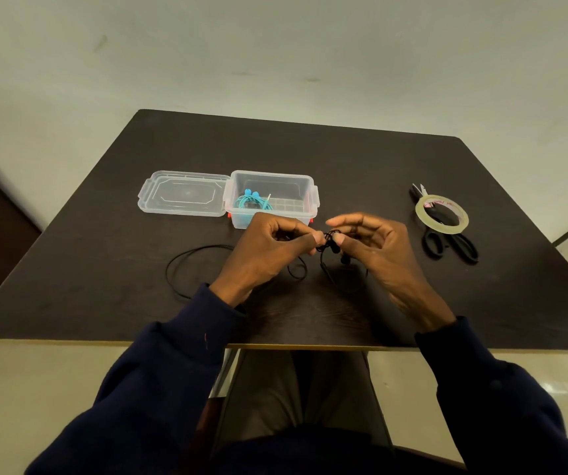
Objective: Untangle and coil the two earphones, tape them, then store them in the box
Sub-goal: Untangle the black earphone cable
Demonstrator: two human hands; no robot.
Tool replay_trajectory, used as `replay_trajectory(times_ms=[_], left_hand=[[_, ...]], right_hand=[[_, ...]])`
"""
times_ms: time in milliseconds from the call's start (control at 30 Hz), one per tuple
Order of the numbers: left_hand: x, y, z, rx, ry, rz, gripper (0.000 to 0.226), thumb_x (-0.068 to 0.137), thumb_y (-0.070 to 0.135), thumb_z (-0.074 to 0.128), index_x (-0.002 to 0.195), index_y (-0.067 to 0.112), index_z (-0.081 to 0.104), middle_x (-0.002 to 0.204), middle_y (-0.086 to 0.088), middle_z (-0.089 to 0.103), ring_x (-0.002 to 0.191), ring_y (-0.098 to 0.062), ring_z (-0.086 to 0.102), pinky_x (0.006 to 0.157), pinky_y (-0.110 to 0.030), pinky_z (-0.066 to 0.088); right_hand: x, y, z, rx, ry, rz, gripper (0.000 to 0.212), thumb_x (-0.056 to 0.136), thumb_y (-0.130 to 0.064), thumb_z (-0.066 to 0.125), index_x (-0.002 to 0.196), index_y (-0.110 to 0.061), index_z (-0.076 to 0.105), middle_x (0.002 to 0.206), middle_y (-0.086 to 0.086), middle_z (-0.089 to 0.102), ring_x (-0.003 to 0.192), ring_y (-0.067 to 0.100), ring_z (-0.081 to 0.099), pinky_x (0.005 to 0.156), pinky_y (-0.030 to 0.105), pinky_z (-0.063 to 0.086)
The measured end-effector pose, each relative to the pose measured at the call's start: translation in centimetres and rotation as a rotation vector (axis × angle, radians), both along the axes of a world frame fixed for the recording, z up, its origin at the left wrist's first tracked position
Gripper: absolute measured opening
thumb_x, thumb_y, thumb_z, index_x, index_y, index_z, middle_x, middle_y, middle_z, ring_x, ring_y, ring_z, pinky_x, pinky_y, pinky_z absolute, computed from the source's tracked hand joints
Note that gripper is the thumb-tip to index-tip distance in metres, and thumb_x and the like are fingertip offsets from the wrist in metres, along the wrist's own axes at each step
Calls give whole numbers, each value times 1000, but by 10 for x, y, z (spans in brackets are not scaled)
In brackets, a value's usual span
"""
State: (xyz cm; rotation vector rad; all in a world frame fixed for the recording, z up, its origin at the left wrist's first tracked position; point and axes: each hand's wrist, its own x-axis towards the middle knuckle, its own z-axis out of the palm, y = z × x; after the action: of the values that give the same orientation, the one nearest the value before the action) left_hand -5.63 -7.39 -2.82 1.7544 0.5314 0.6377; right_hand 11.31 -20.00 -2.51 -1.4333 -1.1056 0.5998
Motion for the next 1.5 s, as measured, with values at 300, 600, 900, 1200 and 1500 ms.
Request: replay_trajectory(times_ms=[300,600,900,1200,1500], left_hand=[[-1,-2,1,-66,-117,28,15,97,13,64,97,8,77,87,-5,77,89,-8,70,74,-15,51],[-2,4,2,-116,-107,9,20,102,12,56,96,10,75,91,-2,77,84,-4,67,65,-19,47],[-3,6,-1,-155,-87,9,18,101,11,56,100,9,75,93,-2,78,84,-5,68,65,-19,47],[-7,9,4,-187,-96,67,19,101,11,58,97,7,76,86,-1,77,79,0,65,63,-17,46],[-12,13,8,-202,-96,121,19,100,10,59,92,10,77,85,-4,77,74,0,64,61,-16,45]], right_hand=[[3,-2,10,-91,-164,119,28,84,-3,78,106,-21,75,101,-2,78,95,21,74,88,32,60],[4,-2,7,-110,-112,107,12,88,-7,73,95,-17,76,93,2,78,87,13,71,82,26,58],[-2,-4,1,-144,273,174,27,84,-12,73,108,1,71,100,17,76,90,29,74,82,36,61],[1,-7,2,-158,235,22,26,84,-26,71,88,-1,76,71,11,66,60,17,59,54,20,51],[16,-14,-1,-241,381,138,36,84,-12,70,118,3,68,97,22,74,71,16,63,61,20,52]])
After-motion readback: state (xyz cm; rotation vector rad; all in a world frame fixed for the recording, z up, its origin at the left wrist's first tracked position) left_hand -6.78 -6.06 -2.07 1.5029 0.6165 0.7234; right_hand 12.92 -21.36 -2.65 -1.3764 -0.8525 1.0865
